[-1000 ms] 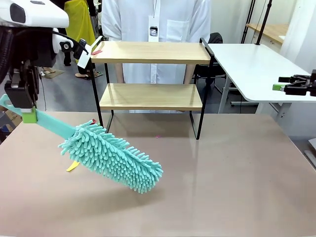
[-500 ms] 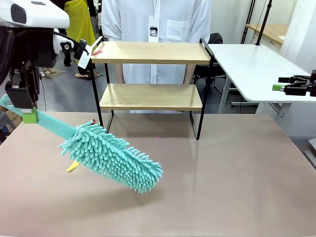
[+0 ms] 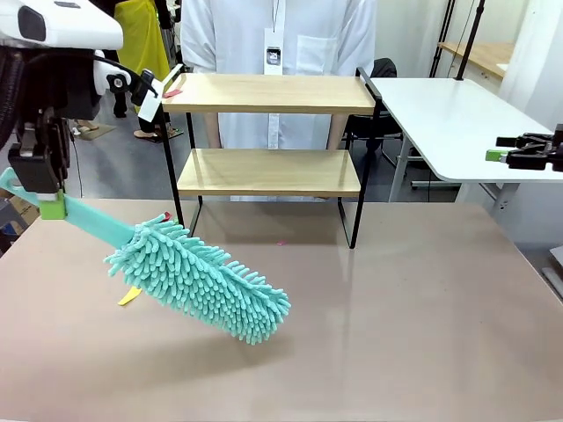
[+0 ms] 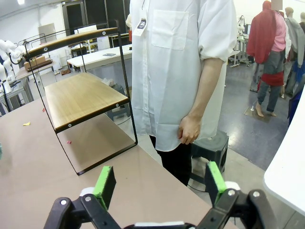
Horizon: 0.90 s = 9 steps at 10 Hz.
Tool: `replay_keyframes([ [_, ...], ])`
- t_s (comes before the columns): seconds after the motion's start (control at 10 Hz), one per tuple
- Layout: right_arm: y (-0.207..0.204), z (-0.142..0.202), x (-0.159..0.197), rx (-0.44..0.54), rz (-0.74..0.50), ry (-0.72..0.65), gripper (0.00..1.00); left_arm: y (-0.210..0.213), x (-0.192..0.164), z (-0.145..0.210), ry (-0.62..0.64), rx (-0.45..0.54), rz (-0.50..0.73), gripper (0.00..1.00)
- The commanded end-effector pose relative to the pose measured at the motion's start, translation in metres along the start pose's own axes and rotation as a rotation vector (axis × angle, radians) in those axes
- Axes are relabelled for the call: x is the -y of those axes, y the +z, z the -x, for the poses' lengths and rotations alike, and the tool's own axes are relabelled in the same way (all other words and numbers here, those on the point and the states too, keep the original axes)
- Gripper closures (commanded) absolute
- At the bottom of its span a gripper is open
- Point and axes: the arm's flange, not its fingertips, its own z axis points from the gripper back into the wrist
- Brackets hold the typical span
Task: Clean the shelf.
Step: Hand the Duster back to the human.
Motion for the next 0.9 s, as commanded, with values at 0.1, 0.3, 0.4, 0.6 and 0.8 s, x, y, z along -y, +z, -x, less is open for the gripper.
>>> replay_keyframes([
  [0.1, -0.005, -0.016, -0.029, -0.007, -0.085, 0.059, 0.0, -0.004, 0.004, 0.014, 0.046, 0.068, 0.05, 0.87],
  [0.3, -0.025, -0.041, -0.064, 0.021, -0.202, 0.048, 0.0, -0.011, 0.008, 0.015, 0.04, 0.21, 0.065, 0.87],
  [0.4, -0.033, -0.046, -0.081, 0.025, -0.257, 0.026, 0.0, -0.017, 0.012, 0.012, 0.049, 0.26, 0.058, 0.87],
  [0.6, -0.042, -0.057, -0.111, 0.055, -0.39, -0.058, 0.0, -0.028, 0.008, -0.003, 0.04, 0.355, 0.057, 0.87],
  [0.8, -0.047, -0.052, -0.153, 0.074, -0.493, -0.143, 0.0, -0.046, 0.012, -0.012, 0.052, 0.439, 0.035, 0.87],
])
